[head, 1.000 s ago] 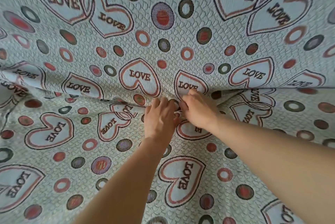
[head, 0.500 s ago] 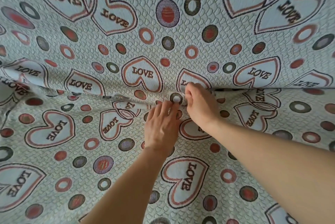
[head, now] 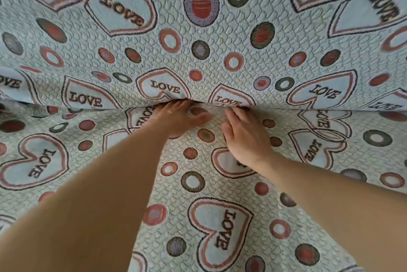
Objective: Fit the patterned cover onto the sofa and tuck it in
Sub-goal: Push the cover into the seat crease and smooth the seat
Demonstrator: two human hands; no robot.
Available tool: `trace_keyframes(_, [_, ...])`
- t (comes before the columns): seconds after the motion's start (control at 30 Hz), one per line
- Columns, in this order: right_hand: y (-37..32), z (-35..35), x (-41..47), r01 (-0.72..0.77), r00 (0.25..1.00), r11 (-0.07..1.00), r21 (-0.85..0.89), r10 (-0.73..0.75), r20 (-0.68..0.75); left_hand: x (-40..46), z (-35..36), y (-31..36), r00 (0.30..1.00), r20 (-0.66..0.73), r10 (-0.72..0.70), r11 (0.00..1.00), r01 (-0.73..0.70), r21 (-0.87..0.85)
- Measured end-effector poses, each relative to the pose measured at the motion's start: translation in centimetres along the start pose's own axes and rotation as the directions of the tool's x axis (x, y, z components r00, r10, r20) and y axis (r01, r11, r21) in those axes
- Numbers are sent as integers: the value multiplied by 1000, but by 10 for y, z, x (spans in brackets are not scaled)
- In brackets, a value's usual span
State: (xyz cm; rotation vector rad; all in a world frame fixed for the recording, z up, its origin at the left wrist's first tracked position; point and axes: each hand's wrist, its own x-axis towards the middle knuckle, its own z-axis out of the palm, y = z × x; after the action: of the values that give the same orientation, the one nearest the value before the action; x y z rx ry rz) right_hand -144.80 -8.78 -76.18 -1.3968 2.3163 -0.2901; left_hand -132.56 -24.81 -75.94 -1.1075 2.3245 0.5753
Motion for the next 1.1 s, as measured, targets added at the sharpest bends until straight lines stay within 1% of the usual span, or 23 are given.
trace_keyframes(0.03, [2,0,7,-22,997,1000,6,21,72,6,0,-3,1000,8,3,1000,-3,-1])
trace_keyframes(0.1, [0,-3,25,-76,981,996,39,68,182,11,3,-6,1000,-23,-2,1000,2,13])
trace_keyframes(0.2, [-6,-12,43,-230,926,972,55,201,321,-1,7,0,991,-132,19,996,-7,91])
trace_keyframes(0.23, [-8,-14,43,-242,915,970,25,219,338,-7,8,0,985,-168,32,993,-12,115])
trace_keyframes(0.3, [-15,-17,35,-171,934,982,-86,189,303,-21,9,-4,974,-219,65,989,-34,142])
trace_keyframes(0.4, [-25,-16,16,-59,985,980,-189,89,150,-46,18,-29,945,-318,82,991,-44,123])
trace_keyframes(0.47, [-29,-12,9,12,996,980,-199,6,88,-60,25,-49,933,-359,8,998,17,65])
trace_keyframes(0.5, [-33,-9,8,48,996,982,-180,-35,79,-65,27,-60,925,-377,-45,998,59,27])
trace_keyframes(0.63, [-69,0,15,178,968,979,-104,-155,197,-88,28,-94,856,-448,-258,966,218,-139])
trace_keyframes(0.7, [-91,2,22,214,957,971,-110,-185,225,-95,25,-100,820,-482,-309,950,247,-189])
trace_keyframes(0.77, [-113,5,30,232,949,962,-144,-191,252,-96,17,-105,819,-494,-291,956,264,-126])
trace_keyframes(0.83, [-128,2,38,215,942,962,-170,-159,297,-89,3,-112,856,-455,-246,968,241,-70])
trace_keyframes(0.9, [-135,-2,44,188,936,962,-197,-115,332,-80,-7,-118,894,-379,-239,971,229,-73])
trace_keyframes(0.93, [-137,-4,45,177,934,962,-208,-97,344,-78,-9,-120,898,-359,-253,968,234,-94])
trace_keyframes(1.0, [-141,-5,45,155,932,962,-223,-67,356,-81,-6,-116,884,-376,-276,961,244,-132])
trace_keyframes(1.1, [-146,-7,37,164,937,961,-221,-82,341,-96,12,-102,848,-481,-222,971,239,-26])
